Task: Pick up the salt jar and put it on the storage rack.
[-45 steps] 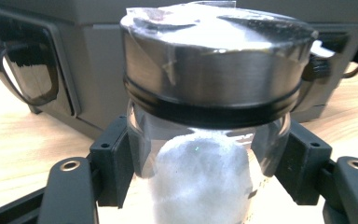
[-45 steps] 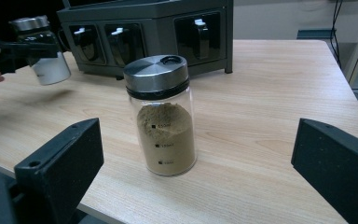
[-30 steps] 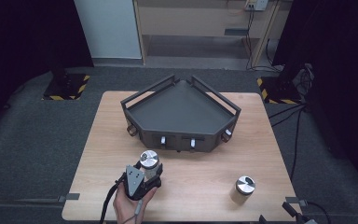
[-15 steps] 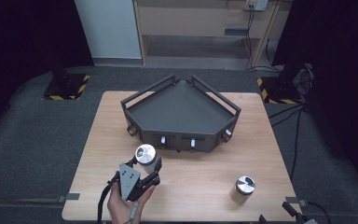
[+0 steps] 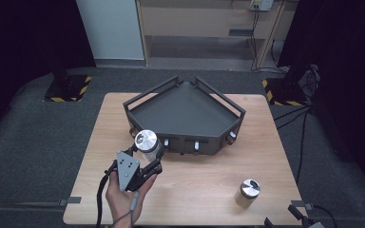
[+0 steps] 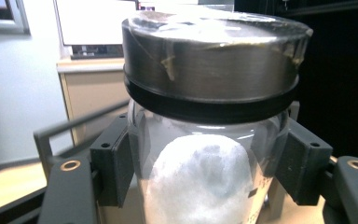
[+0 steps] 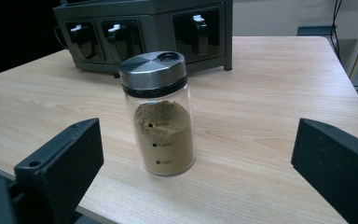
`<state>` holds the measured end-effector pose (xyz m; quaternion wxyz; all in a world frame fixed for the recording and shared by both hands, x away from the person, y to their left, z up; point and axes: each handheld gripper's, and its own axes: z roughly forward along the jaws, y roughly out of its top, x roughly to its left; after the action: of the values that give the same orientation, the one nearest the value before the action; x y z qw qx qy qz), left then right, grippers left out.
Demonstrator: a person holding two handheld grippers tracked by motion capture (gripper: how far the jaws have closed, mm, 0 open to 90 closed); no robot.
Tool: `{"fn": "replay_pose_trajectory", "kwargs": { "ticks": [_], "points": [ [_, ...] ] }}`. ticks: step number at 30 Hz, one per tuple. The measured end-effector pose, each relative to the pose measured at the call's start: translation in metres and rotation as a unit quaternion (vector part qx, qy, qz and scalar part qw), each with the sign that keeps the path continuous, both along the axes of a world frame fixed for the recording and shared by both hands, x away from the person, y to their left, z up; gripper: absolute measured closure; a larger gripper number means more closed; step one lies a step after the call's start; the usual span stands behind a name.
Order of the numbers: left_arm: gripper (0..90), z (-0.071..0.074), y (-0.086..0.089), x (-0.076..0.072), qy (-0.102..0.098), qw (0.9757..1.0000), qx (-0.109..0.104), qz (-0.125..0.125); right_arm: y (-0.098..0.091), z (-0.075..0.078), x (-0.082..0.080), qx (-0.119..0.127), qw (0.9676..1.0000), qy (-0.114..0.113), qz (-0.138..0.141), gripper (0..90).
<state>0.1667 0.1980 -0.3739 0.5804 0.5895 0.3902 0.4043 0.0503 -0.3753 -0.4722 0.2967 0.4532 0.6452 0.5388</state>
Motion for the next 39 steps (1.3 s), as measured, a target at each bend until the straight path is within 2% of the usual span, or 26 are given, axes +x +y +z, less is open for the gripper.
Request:
{"fn": "replay_pose_trajectory", "kwargs": {
  "ticks": [8, 10, 13, 21, 23, 25, 30, 39],
  "points": [
    [30.3, 0.018, -0.008, 0.023, -0.010, 0.9999, -0.013, -0.002, -0.001, 0.000, 0.001, 0.001, 1.0000, 0.001, 0.000, 2.6],
    [30.3, 0.018, -0.009, 0.030, -0.013, 0.9997, -0.022, -0.002, -0.001, 0.000, 0.001, 0.001, 1.0000, 0.002, -0.001, 2.6],
    [30.3, 0.019, -0.010, 0.039, -0.012, 0.9998, -0.014, -0.002, -0.002, 0.000, 0.001, 0.001, 1.0000, 0.001, -0.003, 2.6],
    [30.3, 0.014, -0.010, 0.059, -0.011, 0.9997, -0.023, 0.005, -0.002, 0.000, 0.002, 0.005, 1.0000, 0.001, -0.008, 2.6],
    [30.3, 0.011, -0.010, 0.062, -0.011, 0.9994, -0.031, 0.007, -0.002, -0.001, 0.003, 0.005, 1.0000, 0.001, -0.008, 2.6],
    [30.3, 0.011, -0.008, 0.065, -0.008, 0.9996, -0.025, 0.008, -0.001, -0.002, 0.005, 0.005, 1.0000, 0.004, -0.004, 2.6],
    [30.4, 0.008, -0.007, 0.069, -0.010, 0.9995, -0.029, 0.009, 0.002, -0.002, 0.010, 0.002, 1.0000, 0.006, 0.006, 2.7],
    [30.4, 0.008, -0.004, 0.073, -0.008, 0.9994, -0.031, 0.015, 0.002, -0.002, 0.009, 0.001, 1.0000, 0.004, 0.007, 2.7]
  ]
}}
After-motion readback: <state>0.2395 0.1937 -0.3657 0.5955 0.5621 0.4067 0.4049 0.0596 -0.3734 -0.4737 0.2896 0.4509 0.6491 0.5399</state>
